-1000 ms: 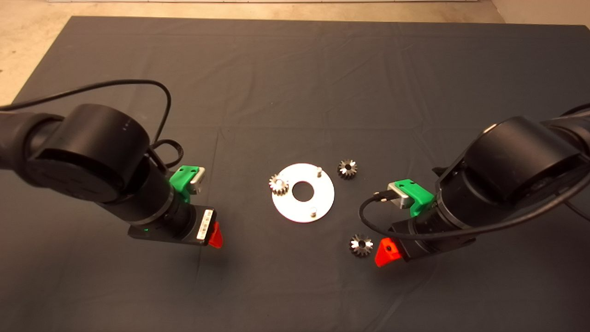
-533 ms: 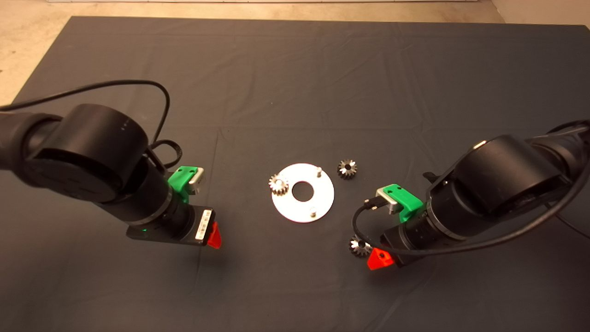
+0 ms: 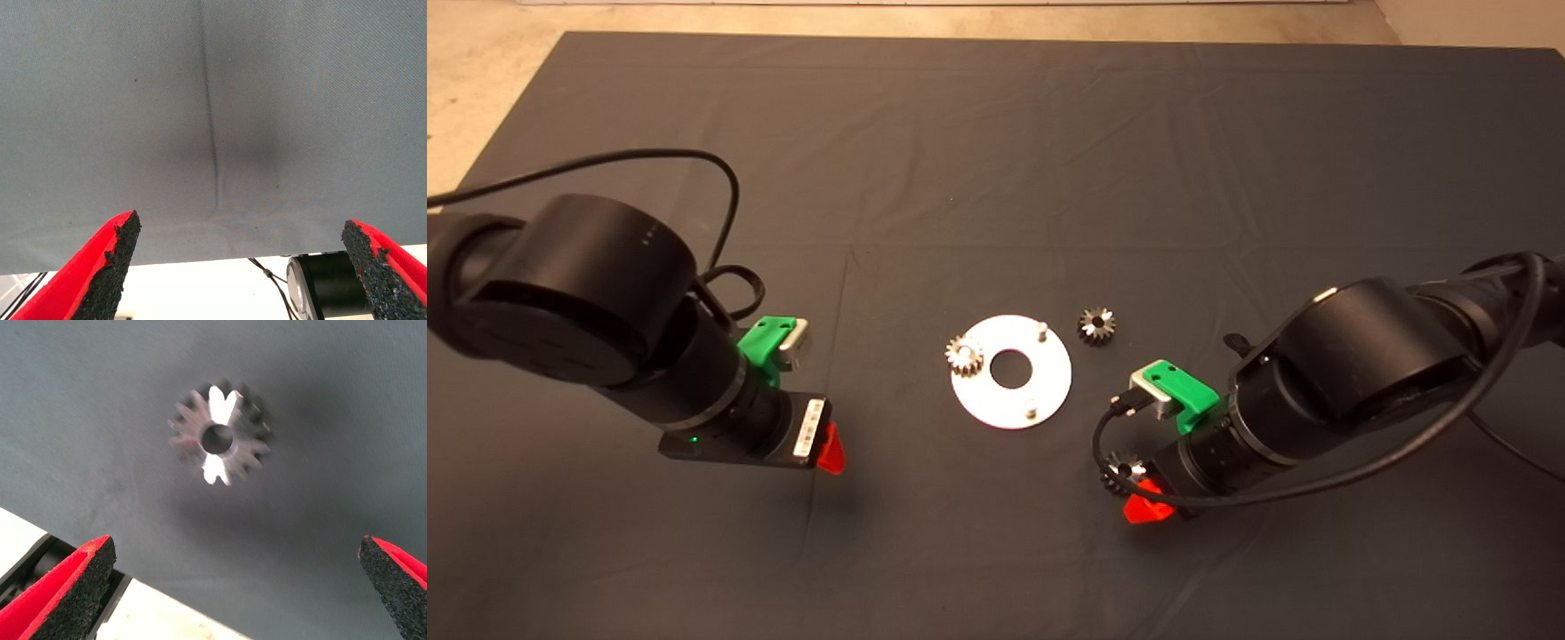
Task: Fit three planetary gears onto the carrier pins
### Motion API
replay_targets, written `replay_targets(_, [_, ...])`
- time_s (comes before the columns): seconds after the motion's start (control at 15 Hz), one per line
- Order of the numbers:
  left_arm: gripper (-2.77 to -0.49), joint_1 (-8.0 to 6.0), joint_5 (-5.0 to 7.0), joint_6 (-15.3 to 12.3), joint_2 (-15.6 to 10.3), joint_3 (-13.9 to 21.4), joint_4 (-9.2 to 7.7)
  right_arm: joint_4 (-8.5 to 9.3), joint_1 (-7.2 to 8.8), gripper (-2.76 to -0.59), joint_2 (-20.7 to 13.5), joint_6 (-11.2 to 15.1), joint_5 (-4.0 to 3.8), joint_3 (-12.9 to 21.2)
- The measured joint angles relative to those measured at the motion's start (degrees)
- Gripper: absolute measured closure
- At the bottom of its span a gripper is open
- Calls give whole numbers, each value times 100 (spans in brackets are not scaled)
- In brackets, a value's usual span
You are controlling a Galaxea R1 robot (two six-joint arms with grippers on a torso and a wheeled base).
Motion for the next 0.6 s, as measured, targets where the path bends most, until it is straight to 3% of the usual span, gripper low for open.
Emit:
replay_targets(0.27, [-218,-16,2,22,-9,5,-2,-82,-156,-273,177,-320,13,-245])
replay_targets(0.6, [-218,-96,0,60,-11,11,-5,-138,-230,-273,373,-473,9,-519])
